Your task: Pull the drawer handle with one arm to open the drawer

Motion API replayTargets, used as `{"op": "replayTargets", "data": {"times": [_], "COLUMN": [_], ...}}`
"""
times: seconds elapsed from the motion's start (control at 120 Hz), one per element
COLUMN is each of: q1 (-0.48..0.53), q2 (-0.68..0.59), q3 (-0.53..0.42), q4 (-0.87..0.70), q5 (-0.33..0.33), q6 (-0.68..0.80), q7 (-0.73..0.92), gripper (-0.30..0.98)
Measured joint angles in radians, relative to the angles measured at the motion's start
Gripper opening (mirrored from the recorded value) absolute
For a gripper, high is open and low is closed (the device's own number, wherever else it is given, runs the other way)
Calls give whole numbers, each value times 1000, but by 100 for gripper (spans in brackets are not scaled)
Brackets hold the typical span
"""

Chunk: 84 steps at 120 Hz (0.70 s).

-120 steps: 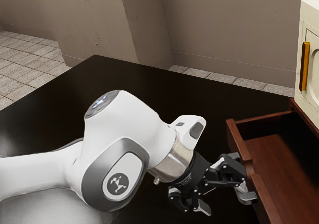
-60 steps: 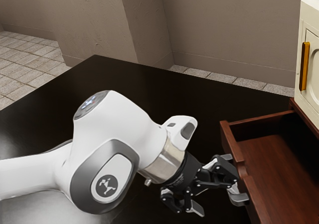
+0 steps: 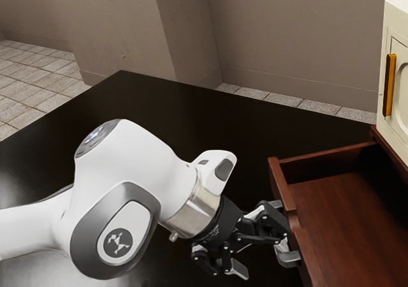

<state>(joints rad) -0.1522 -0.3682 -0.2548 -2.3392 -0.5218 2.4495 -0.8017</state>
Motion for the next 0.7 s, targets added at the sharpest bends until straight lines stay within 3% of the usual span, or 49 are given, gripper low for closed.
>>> {"op": "replayTargets", "data": {"times": [0.233,0.483,0.6,0.7], "q1": [-6,8,7,9], "q2": [-5,-18,-30,-17], "q3": [2,4,30,73], "q4": [2,5,108,343], "q5": [-6,32,150,354], "q6": [37,55,-27,-248], "q7": [26,14,18,65], "gripper": [68,68,68,69]}}
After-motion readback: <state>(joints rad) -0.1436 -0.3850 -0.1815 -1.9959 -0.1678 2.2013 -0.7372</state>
